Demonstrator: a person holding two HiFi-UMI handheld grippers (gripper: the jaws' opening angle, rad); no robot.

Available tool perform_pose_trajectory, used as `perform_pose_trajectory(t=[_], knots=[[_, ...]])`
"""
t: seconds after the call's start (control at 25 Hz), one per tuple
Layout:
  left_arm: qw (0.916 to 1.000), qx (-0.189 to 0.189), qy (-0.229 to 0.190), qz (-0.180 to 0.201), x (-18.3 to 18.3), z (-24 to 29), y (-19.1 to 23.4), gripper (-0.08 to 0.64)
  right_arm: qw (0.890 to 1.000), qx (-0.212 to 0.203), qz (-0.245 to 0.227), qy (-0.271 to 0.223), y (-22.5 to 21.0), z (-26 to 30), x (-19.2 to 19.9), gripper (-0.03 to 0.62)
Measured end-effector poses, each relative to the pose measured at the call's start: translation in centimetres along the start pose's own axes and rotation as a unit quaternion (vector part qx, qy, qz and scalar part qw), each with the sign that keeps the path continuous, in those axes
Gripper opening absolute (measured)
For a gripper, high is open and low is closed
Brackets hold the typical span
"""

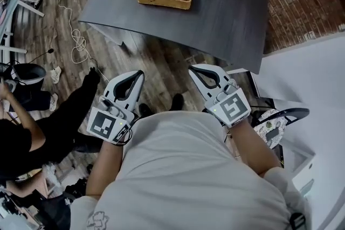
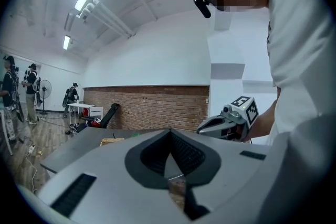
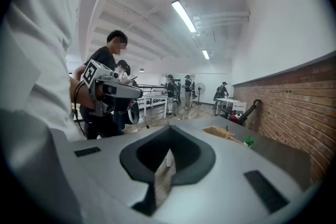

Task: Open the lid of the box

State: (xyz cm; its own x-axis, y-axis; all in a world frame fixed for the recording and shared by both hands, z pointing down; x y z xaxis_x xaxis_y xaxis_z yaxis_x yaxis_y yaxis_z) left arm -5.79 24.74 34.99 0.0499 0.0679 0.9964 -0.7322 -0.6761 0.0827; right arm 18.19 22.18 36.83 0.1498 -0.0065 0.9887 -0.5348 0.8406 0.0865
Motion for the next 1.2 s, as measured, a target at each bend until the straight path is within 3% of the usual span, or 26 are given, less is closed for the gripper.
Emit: perform_pose_trajectory(t=[0.56, 1.2], knots=[[0.9999, 0.004, -0.015, 0.001, -0.9, -5.9, 3.2, 0.011, 0.999, 0.021, -0.013, -0.022, 5.7, 3.4, -2.2, 0.005], [0.9997, 0.007, -0.023, 0.003, -1.5, -8.3, 5.2, 0.011, 0.999, 0.03, -0.012, -0.018, 7.4, 5.5, -2.9, 0.005]])
Point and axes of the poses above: the fingertips, and each gripper's own axes: z forward along the fingers, y to its left, x out of its underside, the point moved 8 cm from there along -z, backward along the fingers, and after that the axes turned 7 degrees about -y, right-handed, at the moved point
